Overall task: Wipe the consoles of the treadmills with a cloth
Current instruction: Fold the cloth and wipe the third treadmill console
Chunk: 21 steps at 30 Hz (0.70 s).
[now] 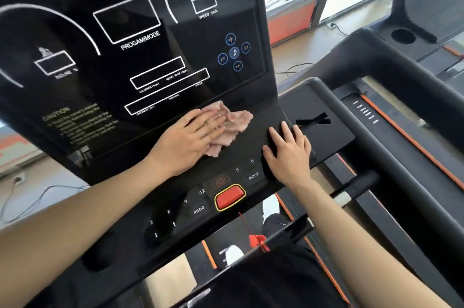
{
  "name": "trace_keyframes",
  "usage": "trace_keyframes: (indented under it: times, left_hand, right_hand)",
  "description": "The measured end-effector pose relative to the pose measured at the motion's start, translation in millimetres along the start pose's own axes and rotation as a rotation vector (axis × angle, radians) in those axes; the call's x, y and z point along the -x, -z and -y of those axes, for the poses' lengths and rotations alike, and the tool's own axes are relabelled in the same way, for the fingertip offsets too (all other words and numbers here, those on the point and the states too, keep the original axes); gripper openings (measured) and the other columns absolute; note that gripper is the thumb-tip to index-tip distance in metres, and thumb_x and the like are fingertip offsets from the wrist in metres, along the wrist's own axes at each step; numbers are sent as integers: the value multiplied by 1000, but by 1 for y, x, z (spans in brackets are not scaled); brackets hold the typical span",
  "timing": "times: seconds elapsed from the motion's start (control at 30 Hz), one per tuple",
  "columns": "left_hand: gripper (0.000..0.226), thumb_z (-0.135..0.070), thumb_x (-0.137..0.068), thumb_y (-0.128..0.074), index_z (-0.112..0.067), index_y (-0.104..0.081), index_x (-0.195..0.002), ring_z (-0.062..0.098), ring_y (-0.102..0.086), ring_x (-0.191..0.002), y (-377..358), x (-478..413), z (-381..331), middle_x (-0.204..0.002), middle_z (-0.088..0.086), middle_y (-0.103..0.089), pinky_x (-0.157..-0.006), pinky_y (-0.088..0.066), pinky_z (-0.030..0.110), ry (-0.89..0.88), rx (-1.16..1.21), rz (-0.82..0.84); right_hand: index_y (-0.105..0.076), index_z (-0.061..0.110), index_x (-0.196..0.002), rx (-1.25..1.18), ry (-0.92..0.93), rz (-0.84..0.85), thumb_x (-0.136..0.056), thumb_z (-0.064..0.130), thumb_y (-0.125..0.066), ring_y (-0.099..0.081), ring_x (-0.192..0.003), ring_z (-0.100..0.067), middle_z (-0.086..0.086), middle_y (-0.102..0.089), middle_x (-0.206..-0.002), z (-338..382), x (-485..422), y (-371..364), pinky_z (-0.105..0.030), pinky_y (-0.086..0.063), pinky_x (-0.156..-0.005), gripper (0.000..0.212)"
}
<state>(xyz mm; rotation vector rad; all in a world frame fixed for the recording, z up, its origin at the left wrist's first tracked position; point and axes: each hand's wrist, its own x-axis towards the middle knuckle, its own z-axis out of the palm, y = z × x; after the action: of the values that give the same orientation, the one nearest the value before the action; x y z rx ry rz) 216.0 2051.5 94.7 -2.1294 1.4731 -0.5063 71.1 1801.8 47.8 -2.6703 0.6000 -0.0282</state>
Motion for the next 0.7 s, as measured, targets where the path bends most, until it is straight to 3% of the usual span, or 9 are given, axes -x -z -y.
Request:
trace_keyframes:
  times: [0.13,0.3,0.43,0.6,0.7]
  left_hand:
    - [61,-45,-110,-24,-19,-13,-165,25,1,-161,-1,45,-6,-173,4,-7,-131,-2,46,118,153,33]
    - [61,-47,-107,-36,-26,-24,-163,20,6,-160,-5,95,-17,-171,-2,-17,-130,-2,45,274,251,35]
    - [60,-46,-106,-36,-28,-25,-162,28,-10,-160,-9,141,-22,-169,-1,-20,-128,-8,48,359,273,110]
    - [60,-46,-103,-38,-28,-30,-160,20,12,-159,-9,189,-28,-168,-1,-19,-128,-3,46,489,313,127]
    - [61,-46,-103,-39,-25,-31,-160,26,-2,-161,-10,216,-46,-170,3,-20,-128,-9,51,599,384,174]
  right_hand:
    - [-46,39,-148,15,99,49,-98,51,-51,-15,-154,-38,-1,-30,-165,17,17,-12,-59,-9,-122,52]
    - [-47,40,-148,21,90,55,-97,50,-55,-15,-153,-40,0,-30,-166,13,19,-12,-61,-11,-122,53]
    - [-45,42,-148,15,96,69,-96,49,-57,-12,-154,-38,2,-28,-166,9,19,-12,-59,-9,-122,54]
    - [-47,40,-148,-20,90,73,-96,47,-58,-10,-154,-37,2,-27,-166,13,18,-14,-59,-5,-123,53]
    - [-46,40,-148,-16,98,83,-97,48,-57,-9,-154,-38,1,-26,-167,14,19,-16,-59,-4,-123,54]
